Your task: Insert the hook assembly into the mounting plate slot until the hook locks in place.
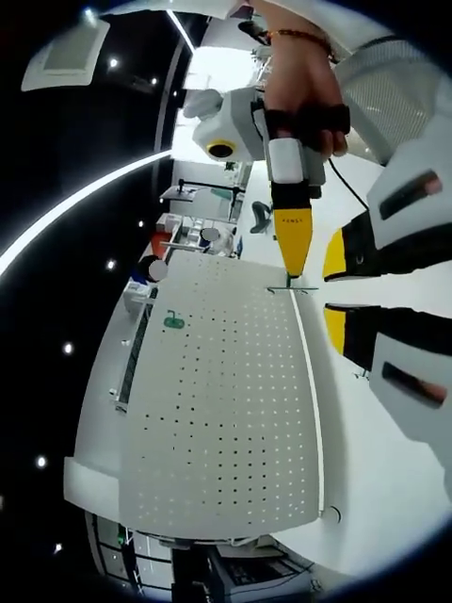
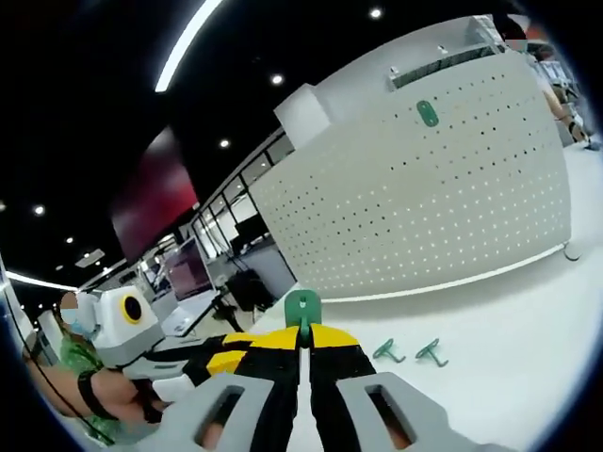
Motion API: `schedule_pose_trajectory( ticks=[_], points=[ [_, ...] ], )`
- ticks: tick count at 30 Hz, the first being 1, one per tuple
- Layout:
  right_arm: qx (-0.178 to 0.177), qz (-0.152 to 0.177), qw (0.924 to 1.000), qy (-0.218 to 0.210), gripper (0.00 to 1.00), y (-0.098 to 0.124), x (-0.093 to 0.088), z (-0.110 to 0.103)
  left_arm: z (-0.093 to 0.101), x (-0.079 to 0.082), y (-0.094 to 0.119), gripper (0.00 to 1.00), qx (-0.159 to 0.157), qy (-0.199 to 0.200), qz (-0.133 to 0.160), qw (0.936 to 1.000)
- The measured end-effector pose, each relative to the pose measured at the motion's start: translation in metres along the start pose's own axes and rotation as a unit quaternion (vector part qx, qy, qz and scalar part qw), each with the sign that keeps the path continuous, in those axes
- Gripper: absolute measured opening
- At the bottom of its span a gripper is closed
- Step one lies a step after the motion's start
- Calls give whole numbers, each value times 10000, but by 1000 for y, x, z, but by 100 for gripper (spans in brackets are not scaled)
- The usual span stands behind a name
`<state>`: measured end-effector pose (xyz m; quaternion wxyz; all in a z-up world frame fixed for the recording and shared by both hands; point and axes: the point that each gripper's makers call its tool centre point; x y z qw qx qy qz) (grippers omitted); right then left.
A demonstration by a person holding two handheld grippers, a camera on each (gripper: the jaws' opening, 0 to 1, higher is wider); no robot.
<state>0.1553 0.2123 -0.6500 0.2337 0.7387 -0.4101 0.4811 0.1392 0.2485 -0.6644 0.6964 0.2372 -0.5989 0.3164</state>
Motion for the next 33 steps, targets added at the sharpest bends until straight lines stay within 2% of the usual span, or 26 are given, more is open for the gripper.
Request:
schedule_pose_trajectory(
  ticks=[7,19,27,33],
  points=[
    [-308,118,9975,620,1,-1,13,10,1,0,8,21,31,-49,4,10000],
    [-498,234,9945,888,1,-8,27,19,4,6,29,32,35,-19,85,10000],
    [-705,424,9910,1054,1,-15,51,32,6,15,40,35,68,-24,235,9997],
    [-836,627,9874,1193,1,-20,73,41,8,25,46,38,70,-193,365,9991]
  ],
)
Point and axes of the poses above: the point that each gripper's makers call its tool centre point, and the gripper's own axes: y roughly backward along the fingers, z roughly to its right, x roughly out of its top, and after that the axes turned 11 degrees about z, right-handed
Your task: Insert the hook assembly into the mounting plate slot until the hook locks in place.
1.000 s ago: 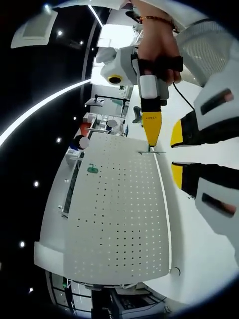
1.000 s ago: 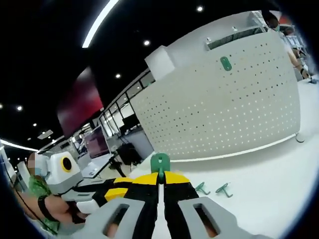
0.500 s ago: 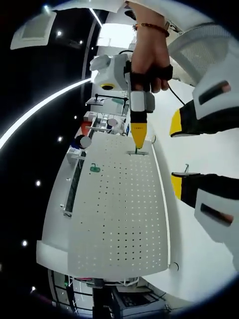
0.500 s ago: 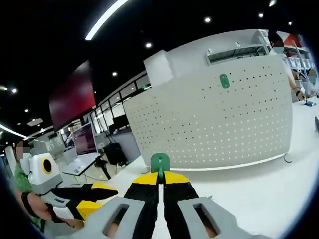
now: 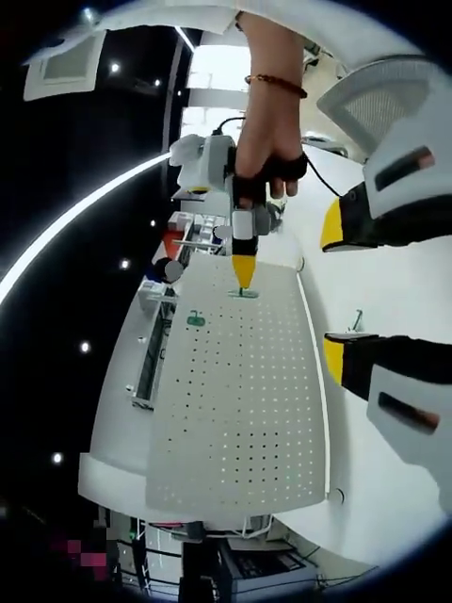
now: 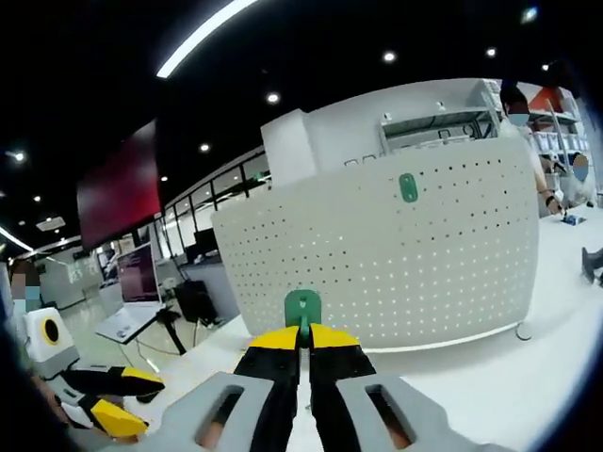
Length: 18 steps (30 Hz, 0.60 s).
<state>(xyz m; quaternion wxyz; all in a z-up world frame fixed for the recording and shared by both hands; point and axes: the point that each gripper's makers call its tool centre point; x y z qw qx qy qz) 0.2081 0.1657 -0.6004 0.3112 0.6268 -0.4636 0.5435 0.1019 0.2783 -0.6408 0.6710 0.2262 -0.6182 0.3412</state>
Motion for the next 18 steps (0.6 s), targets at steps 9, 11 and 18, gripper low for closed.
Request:
schedule_pose_trajectory(
  ticks=[9,11,18],
  points=[
    [-134,276,9993,223,1,-17,28,13,5,8,4,54,-67,-218,48,9997],
    [-184,325,9989,298,1,-21,33,14,5,9,4,57,-60,-217,53,9997],
    [-204,464,9977,443,1,-37,48,18,5,10,7,67,-83,-310,82,9995]
  ],
)
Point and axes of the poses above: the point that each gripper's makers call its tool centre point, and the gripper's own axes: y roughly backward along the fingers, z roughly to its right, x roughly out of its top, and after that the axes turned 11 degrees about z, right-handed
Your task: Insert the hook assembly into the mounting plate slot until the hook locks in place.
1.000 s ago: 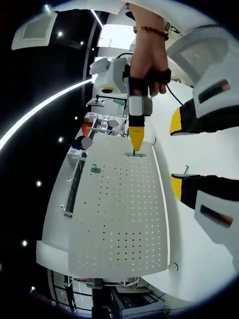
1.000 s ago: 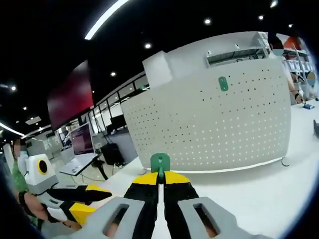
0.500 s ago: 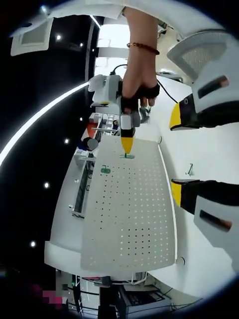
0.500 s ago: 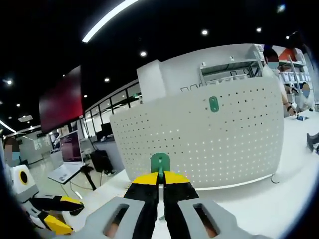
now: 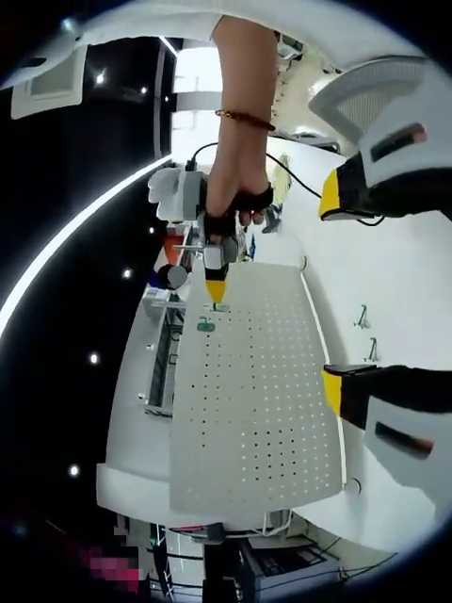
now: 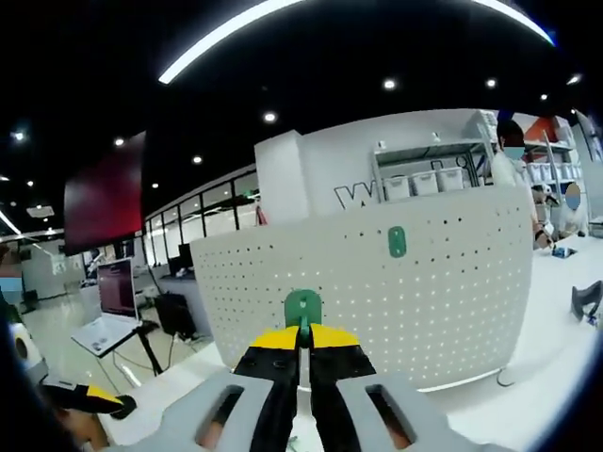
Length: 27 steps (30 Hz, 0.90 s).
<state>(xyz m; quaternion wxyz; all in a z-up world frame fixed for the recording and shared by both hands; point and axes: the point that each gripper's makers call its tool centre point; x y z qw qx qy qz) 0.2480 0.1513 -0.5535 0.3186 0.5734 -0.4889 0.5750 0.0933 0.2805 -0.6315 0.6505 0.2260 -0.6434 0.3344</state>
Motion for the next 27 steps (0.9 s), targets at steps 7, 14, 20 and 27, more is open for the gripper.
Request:
schedule_pose_trajectory(
  ticks=[7,14,20,27],
  points=[
    [-81,67,9999,105,1,-17,6,4,-3,1,1,74,42,60,9,10000],
    [-182,145,9996,159,1,-30,13,12,-13,2,4,79,125,-6,-28,9999],
    [-307,192,9990,249,1,-42,20,21,-17,-4,6,81,138,-30,-172,9998],
    [-386,209,9983,390,1,-58,25,28,-25,-3,7,81,177,-34,-141,9997]
  ],
)
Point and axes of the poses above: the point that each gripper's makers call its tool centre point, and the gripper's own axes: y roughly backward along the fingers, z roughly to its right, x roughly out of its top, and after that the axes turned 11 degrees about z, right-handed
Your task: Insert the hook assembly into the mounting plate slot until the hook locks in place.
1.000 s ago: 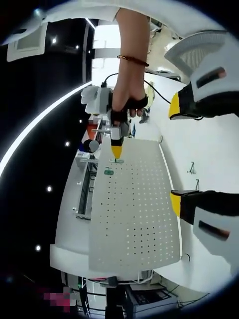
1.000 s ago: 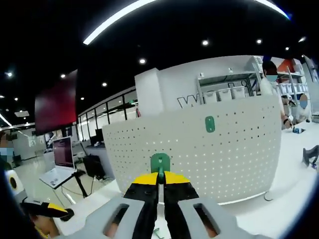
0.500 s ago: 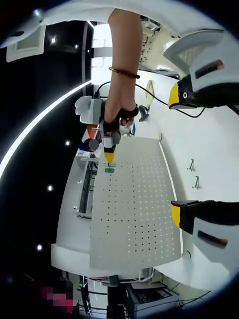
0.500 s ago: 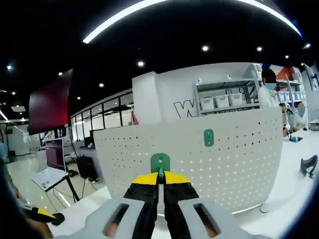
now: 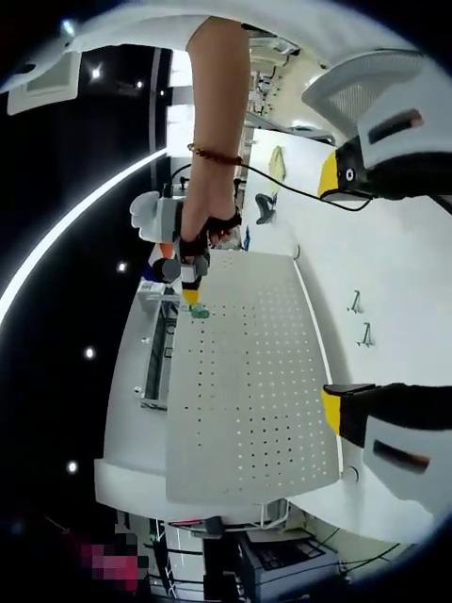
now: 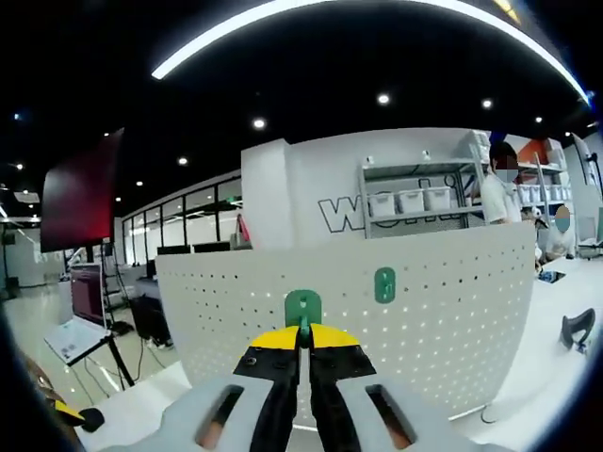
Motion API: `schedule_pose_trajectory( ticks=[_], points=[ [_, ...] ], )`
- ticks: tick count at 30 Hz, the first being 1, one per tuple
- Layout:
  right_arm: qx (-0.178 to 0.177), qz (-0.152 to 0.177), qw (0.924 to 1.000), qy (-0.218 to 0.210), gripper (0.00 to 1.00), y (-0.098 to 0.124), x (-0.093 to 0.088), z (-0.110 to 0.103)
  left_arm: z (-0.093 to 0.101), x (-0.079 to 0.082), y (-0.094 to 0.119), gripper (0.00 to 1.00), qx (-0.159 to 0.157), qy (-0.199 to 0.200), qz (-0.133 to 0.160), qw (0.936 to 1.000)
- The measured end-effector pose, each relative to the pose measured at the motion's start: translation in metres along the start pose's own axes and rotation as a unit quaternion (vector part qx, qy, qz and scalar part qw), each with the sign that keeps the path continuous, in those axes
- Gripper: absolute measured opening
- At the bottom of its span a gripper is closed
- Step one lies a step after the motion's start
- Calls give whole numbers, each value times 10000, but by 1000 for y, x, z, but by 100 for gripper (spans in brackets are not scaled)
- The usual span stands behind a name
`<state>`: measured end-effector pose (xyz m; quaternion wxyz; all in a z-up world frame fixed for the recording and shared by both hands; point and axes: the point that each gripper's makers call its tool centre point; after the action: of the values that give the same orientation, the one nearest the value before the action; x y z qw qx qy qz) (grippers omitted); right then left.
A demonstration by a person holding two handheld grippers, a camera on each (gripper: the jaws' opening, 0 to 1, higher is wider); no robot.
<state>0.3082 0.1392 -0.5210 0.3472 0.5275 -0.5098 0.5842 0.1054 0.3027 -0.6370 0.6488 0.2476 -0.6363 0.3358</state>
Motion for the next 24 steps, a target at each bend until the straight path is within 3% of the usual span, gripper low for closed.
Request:
schedule_pose_trajectory(
  ticks=[20,24],
  points=[
    [-283,42,9992,268,1,-31,2,17,-10,-4,8,82,92,53,-103,9999],
    [-330,78,9993,182,1,-34,1,19,-13,1,11,84,127,56,0,9999]
  ],
)
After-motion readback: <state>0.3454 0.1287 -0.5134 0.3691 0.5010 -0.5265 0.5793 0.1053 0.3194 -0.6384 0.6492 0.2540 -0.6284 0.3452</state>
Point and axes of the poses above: the point that each gripper's makers call its tool centre point, and the gripper's own axes: y roughly backward along the fingers, z roughly to its right, x roughly out of its top, and after that the axes turned 11 degrees about z, right-handed
